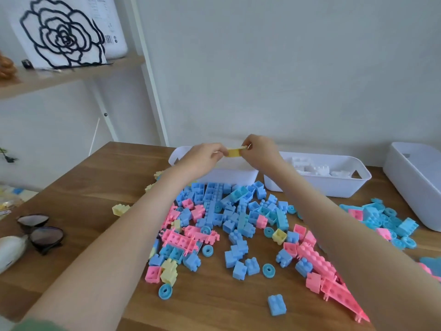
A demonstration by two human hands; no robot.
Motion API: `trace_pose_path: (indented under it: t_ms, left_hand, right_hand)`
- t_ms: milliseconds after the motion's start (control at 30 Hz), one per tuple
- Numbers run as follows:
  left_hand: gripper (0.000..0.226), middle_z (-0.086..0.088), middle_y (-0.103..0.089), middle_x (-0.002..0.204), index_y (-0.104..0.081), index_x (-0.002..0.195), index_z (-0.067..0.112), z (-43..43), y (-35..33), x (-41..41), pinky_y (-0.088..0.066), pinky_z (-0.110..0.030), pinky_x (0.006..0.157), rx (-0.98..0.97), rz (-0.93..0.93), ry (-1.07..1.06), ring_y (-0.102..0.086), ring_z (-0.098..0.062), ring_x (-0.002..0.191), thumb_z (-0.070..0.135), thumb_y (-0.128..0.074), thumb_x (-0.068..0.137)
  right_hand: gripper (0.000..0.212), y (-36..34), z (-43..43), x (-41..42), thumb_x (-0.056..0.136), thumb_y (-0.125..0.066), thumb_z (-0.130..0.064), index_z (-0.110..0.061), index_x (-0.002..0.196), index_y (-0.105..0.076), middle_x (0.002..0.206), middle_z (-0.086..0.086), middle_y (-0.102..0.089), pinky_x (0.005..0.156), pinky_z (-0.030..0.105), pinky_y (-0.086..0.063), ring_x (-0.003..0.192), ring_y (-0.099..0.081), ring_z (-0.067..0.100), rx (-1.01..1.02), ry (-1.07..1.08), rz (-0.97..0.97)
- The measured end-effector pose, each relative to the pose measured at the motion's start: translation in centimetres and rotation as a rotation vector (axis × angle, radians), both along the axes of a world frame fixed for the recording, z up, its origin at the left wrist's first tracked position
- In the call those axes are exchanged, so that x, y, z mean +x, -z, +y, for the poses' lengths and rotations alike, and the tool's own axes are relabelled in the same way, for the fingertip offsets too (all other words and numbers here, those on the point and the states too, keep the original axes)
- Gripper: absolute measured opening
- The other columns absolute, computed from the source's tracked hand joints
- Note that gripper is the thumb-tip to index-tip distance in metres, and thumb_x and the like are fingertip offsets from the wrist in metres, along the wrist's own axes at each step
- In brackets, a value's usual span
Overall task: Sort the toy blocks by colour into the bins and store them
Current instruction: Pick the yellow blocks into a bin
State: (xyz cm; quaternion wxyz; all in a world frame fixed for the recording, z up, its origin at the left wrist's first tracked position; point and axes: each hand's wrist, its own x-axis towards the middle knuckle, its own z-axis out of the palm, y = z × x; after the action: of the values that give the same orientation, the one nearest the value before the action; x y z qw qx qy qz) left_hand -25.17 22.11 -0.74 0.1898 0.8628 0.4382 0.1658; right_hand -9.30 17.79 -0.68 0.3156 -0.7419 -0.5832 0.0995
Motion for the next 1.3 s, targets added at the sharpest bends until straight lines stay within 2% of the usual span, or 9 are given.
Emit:
trace_pose_path:
  t_ms: [233,500,633,700,800,867,933,1033,1300]
  left_hand:
    - [0.036,-0.011,-0.060,0.117,-0.042,0.133,0.023,1.8,0.9,0.5,-0.050,-0.043,0.085,0.000,0.176,-0.147,-0.058,-0.027,0.096,0.028,-0.041,0.098]
    - [0.060,-0.017,-0.040,0.136,-0.019,0.146,0.010,-0.3,-0.5,1.9,-0.042,-0.036,0.074,0.069,0.241,-0.235,-0.051,-0.033,0.113,0.035,-0.044,0.097]
    - [0.073,-0.015,-0.047,0.111,0.008,0.151,0.023,-4.9,-0.7,1.4,-0.037,-0.030,0.057,0.031,0.057,-0.173,-0.055,-0.026,0.080,0.020,-0.041,0.097]
    - [0.069,-0.012,-0.048,0.111,0.000,0.151,0.024,-7.7,-0.1,1.1,-0.043,-0.030,0.061,0.015,0.035,-0.089,-0.056,-0.023,0.083,0.020,-0.043,0.097]
    - [0.044,-0.007,-0.051,0.128,-0.039,0.140,0.020,-10.8,0.8,1.2,-0.042,-0.029,0.088,0.003,0.060,0.062,-0.053,-0.021,0.110,0.023,-0.046,0.097]
    - [0.033,-0.002,-0.053,0.123,-0.052,0.130,0.023,-12.2,1.6,1.5,-0.037,-0.023,0.083,-0.030,0.054,0.150,-0.052,-0.014,0.101,0.022,-0.048,0.097]
    - [0.028,0.000,-0.052,0.114,-0.056,0.124,0.024,-13.3,2.4,1.9,-0.035,-0.023,0.076,-0.037,0.069,0.211,-0.049,-0.011,0.088,0.020,-0.047,0.097]
    - [0.027,0.003,-0.042,0.100,-0.059,0.120,0.025,-14.6,3.7,2.6,-0.034,-0.025,0.076,-0.022,0.079,0.230,-0.048,-0.016,0.097,0.019,-0.043,0.099]
    - [0.026,0.001,-0.039,0.099,-0.060,0.116,0.020,-16.1,4.8,3.4,-0.038,-0.029,0.078,0.041,0.106,0.208,-0.046,-0.020,0.106,0.013,-0.044,0.097]
  right_hand:
    - [0.057,2.8,2.1,-2.1,0.093,-0.045,-0.045,-0.015,0.139,-0.029,0.133,0.009,-0.049,0.102,0.045,-0.027,0.125,-0.042,0.027,-0.222,-0.166,-0.345]
    - [0.067,0.9,-2.7,-0.9,0.091,-0.051,-0.025,-0.022,0.146,-0.012,0.125,0.009,-0.048,0.096,0.043,-0.030,0.115,-0.043,0.029,-0.070,-0.255,-0.258]
    - [0.071,0.3,-6.4,1.3,0.080,-0.045,0.005,-0.019,0.142,-0.021,0.108,0.005,-0.048,0.086,0.034,-0.036,0.095,-0.040,0.019,0.047,-0.254,-0.219]
    - [0.066,0.4,-8.6,3.0,0.079,-0.041,0.010,-0.017,0.138,-0.026,0.102,0.003,-0.047,0.077,0.026,-0.031,0.090,-0.040,0.018,0.025,-0.213,-0.192]
    - [0.051,1.1,-11.2,5.7,0.083,-0.040,0.009,-0.011,0.129,-0.035,0.101,0.007,-0.051,0.072,0.024,-0.030,0.089,-0.044,0.020,-0.103,-0.136,-0.191]
    - [0.040,1.7,-12.8,7.1,0.088,-0.040,0.005,-0.010,0.125,-0.039,0.100,0.008,-0.055,0.073,0.027,-0.037,0.085,-0.048,0.019,-0.137,-0.078,-0.150]
    - [0.035,2.4,-14.3,7.9,0.091,-0.043,0.001,-0.013,0.123,-0.041,0.095,0.008,-0.059,0.074,0.033,-0.046,0.077,-0.054,0.020,-0.113,-0.034,-0.095]
    - [0.032,3.5,-16.2,8.3,0.090,-0.048,-0.003,-0.013,0.121,-0.044,0.086,0.001,-0.058,0.073,0.028,-0.046,0.072,-0.054,0.014,-0.121,-0.033,-0.103]
    - [0.028,5.3,-17.6,7.8,0.091,-0.052,-0.011,-0.016,0.118,-0.052,0.113,0.003,-0.057,0.084,0.025,-0.041,0.096,-0.047,0.014,-0.274,-0.058,-0.291]
